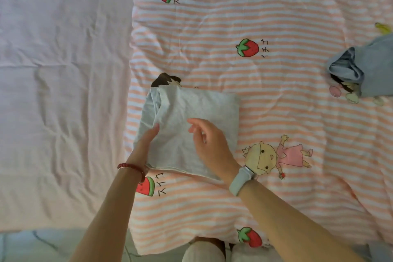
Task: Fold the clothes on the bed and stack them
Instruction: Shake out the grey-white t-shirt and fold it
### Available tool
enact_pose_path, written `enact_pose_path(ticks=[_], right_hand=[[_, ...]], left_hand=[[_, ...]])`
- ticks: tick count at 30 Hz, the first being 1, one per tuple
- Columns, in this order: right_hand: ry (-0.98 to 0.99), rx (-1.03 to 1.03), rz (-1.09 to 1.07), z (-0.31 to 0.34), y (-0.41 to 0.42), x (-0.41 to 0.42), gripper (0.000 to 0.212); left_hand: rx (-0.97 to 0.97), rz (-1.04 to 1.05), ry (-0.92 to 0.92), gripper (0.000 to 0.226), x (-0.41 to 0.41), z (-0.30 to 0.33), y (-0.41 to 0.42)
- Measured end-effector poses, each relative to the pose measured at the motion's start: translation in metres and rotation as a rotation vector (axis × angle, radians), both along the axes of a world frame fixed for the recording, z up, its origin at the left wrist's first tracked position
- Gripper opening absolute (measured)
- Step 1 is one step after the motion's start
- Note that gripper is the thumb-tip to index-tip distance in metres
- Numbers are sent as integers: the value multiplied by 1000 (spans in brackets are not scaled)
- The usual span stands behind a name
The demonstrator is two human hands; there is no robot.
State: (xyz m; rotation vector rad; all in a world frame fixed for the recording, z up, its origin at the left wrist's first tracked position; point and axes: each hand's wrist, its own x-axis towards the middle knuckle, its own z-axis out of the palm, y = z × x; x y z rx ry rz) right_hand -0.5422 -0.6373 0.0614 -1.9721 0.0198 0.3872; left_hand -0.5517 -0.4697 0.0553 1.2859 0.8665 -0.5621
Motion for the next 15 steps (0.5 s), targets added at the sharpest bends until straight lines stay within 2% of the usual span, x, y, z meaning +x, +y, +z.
enact_pose_path(ticks=[3, 4, 5, 7, 10, 15], right_hand=[[-332, -392, 65, -9, -36, -33, 39], [-368, -485, 162, -13, -42, -41, 42], [-361, -560, 260, -18, -44, -48, 45], [-287, -651, 382, -31, -42, -55, 50], [-253, -753, 485, -50, -34, -51, 54], [-167, -851, 565, -67, -29, -48, 56]], left_hand=[[495, -215, -60, 24, 3, -15, -10], [613, -243, -98, 18, 4, -17, -14], [695, -241, -130, 22, 3, -19, -16], [745, -178, -169, 30, -1, -26, -15], [820, -113, -184, 27, -5, -35, -7], [950, -234, -101, 25, -4, -40, -6]])
